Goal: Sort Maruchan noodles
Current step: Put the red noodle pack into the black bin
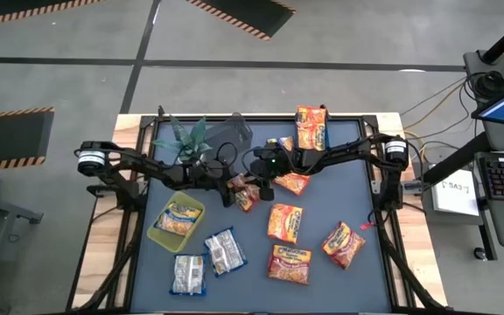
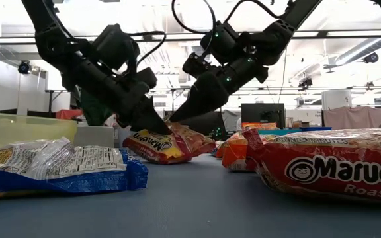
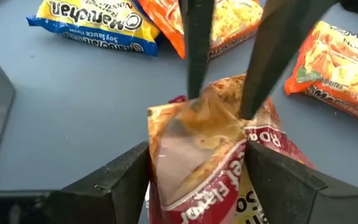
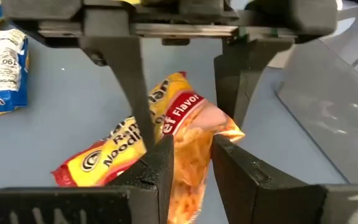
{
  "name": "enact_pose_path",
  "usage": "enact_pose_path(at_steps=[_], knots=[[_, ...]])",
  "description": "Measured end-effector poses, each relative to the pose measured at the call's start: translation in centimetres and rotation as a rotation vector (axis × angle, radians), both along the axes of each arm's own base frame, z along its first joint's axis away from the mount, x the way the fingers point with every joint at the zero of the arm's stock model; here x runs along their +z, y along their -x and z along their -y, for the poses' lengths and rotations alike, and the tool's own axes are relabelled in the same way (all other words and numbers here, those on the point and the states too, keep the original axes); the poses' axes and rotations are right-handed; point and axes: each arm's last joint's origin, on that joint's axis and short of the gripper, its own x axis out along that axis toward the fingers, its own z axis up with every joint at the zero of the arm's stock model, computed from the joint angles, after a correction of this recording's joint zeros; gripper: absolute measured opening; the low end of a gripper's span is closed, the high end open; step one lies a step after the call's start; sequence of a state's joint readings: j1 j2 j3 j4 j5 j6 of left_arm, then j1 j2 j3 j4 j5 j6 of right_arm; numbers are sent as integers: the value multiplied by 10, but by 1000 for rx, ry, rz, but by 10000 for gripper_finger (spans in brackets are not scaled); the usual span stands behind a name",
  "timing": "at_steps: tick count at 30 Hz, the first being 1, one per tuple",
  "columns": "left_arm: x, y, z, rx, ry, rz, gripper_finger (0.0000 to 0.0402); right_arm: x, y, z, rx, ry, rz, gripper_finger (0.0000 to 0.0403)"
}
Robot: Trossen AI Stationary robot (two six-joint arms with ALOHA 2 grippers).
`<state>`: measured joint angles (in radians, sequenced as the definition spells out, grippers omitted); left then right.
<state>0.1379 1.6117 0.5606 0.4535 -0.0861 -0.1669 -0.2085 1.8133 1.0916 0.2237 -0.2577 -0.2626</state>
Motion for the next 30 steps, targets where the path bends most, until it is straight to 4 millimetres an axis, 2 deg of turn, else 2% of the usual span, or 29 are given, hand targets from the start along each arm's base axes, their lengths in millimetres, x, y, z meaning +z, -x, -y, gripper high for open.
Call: enact_pose_path(at_steps=[3,8,14,18,23,30], knots=[[-2,0,0,-1,2,-5,209,0,0,-1,2,-1,0,97],[-1,0,0,-1,1,0,137,5,1,-1,-6,-10,11,97],[2,0,0,8,10,14,68,26,7,-1,-20,-11,42,97],[6,0,1,6,10,29,49,45,19,1,-86,24,22,97],[15,1,5,-8,5,56,43,67,40,-1,-116,39,16,97],[34,-2,16,-28,-26,105,42,68,77,-7,-157,40,129,97]])
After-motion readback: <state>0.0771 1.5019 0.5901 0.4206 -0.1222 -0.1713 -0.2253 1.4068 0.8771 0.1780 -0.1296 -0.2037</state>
